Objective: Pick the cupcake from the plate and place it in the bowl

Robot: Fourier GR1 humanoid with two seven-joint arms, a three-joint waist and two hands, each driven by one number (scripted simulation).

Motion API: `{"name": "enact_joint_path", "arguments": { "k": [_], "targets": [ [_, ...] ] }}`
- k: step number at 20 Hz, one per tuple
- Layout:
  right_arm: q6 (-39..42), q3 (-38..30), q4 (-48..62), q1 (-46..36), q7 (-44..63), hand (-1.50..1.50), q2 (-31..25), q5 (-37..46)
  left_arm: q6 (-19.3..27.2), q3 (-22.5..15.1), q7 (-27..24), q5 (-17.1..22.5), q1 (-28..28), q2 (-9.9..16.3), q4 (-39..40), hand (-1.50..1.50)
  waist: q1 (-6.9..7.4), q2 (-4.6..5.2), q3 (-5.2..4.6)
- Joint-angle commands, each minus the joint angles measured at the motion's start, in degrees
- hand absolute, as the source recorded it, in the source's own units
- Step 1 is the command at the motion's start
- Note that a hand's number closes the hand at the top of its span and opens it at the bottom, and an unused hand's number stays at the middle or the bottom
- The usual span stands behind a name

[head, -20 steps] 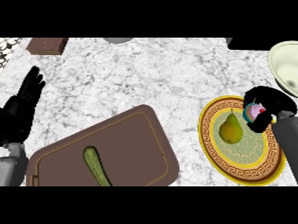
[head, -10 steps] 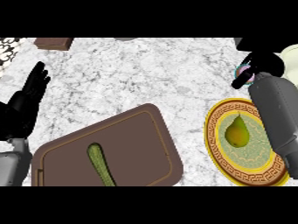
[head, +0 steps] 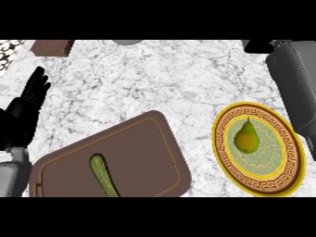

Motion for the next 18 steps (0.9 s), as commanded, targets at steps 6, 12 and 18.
{"name": "enact_joint_path", "arguments": {
  "k": [6,12,18],
  "targets": [
    [-6.8,-3.2,3.8,-4.3,2.6,1.5,-4.8,1.9,0.7,0.5,-0.4,-1.1,3.0,-0.6,-2.3,0.0,-1.18,-0.32,0.02],
    [-13.3,-9.7,8.1,-1.3,-9.1,1.5,-9.6,-5.2,-1.5,2.9,0.5,0.8,-1.7,1.2,2.0,0.0,-1.19,-0.03,0.06],
    [-17.0,-15.3,16.3,0.5,-20.7,1.5,-17.1,-10.1,-2.2,2.8,-0.8,0.9,1.6,0.8,-0.7,0.0,-0.22,0.27,0.11]
  ]
}}
